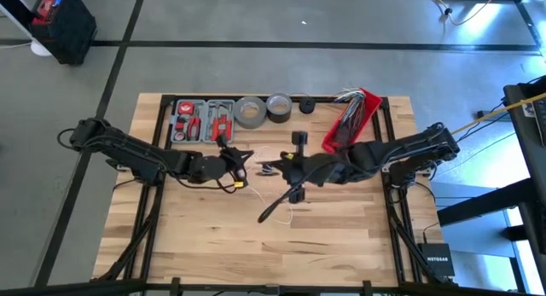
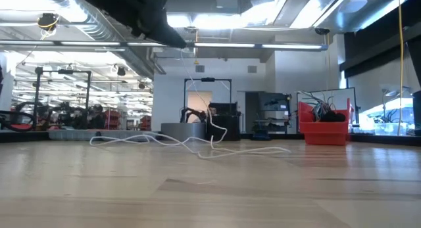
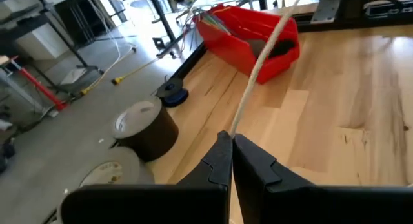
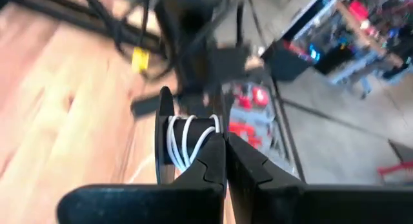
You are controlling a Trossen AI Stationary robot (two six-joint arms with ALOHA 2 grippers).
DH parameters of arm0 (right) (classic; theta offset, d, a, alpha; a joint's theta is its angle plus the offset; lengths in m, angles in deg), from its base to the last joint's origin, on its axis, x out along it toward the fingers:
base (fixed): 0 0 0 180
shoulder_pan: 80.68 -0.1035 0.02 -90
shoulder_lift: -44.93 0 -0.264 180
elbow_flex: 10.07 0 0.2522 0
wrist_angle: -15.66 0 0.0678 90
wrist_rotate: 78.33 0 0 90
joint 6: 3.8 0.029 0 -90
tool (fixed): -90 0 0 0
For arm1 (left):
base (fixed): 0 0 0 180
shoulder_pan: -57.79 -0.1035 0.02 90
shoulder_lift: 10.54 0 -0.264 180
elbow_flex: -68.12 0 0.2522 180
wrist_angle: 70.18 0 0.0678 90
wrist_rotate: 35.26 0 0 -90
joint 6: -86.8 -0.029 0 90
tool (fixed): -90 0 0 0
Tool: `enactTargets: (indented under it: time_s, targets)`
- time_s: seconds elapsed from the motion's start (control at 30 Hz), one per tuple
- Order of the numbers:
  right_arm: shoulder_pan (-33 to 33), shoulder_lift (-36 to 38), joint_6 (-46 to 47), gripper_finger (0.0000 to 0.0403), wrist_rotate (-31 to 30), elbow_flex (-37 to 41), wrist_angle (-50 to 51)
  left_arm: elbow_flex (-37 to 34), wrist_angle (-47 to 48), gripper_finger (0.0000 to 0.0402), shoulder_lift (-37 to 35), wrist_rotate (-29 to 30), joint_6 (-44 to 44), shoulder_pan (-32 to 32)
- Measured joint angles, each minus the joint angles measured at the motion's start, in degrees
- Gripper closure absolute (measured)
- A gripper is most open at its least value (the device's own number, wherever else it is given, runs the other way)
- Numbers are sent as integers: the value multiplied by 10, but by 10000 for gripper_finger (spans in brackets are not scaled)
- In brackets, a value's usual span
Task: Coil cords
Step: Coil the white wire onto the spool
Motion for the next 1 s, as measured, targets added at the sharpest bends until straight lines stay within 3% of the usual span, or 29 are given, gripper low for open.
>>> enactTargets:
  time_s: [0.23, 0.4, 0.57, 0.73, 1.0]
  targets:
    - [2, -1, 22, 397, -99, 100, 17, 4, 25, 400, -22, -18, 29, 3]
    - [2, -1, 58, 397, -114, 163, 1, 6, 23, 400, -47, -126, 61, 7]
    - [3, -1, 59, 397, -152, 219, -94, 7, -21, 400, -42, -165, 70, 7]
    - [21, -1, 57, 397, -151, 267, -232, 7, -69, 400, -21, -225, 71, 6]
    - [58, -2, 39, 397, -120, 311, -421, 7, -125, 400, 12, -229, 59, 2]
